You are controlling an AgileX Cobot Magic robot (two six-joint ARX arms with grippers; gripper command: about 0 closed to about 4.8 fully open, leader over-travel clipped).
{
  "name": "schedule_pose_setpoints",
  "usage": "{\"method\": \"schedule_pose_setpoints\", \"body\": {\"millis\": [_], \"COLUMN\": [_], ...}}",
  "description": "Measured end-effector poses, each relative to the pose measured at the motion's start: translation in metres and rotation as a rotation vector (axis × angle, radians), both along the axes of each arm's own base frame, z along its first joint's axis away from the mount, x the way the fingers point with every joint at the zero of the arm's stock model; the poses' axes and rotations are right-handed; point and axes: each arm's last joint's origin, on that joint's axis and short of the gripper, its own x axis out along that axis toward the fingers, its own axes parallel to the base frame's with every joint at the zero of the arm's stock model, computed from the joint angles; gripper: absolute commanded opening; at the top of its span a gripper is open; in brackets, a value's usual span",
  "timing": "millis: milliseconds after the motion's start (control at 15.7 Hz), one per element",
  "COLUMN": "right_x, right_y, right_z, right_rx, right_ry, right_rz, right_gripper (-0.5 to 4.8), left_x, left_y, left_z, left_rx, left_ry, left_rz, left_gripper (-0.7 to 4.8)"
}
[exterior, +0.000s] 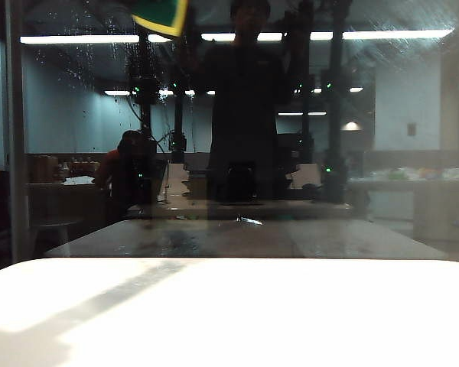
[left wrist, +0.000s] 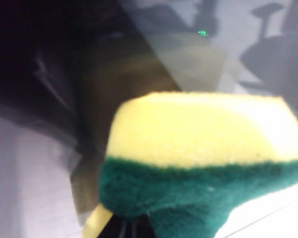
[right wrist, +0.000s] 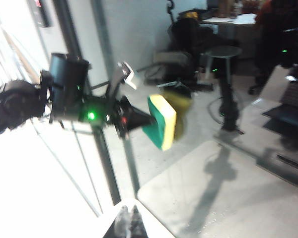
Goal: Reach upward to find where there is water on the glass, pick up the sponge from the table, dry the water, and finally place the sponge back on the table.
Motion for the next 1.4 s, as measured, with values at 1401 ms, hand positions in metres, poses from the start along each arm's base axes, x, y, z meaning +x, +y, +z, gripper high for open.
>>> {"method": "schedule_pose_setpoints", "body": {"millis": [1401], "right_x": [-0.001], "right_y": [0.0], "right_z": [0.0], "right_rx": [0.0], "right_ry": [-0.002], "right_rz": [0.001], "right_gripper": [-0.06], "left_x": [-0.076], "left_y": [0.097], "left_z": [0.065], "left_rx": [-0.185], "left_ry": [-0.106], "left_rz": [-0.051], "left_gripper": [-0.06]}}
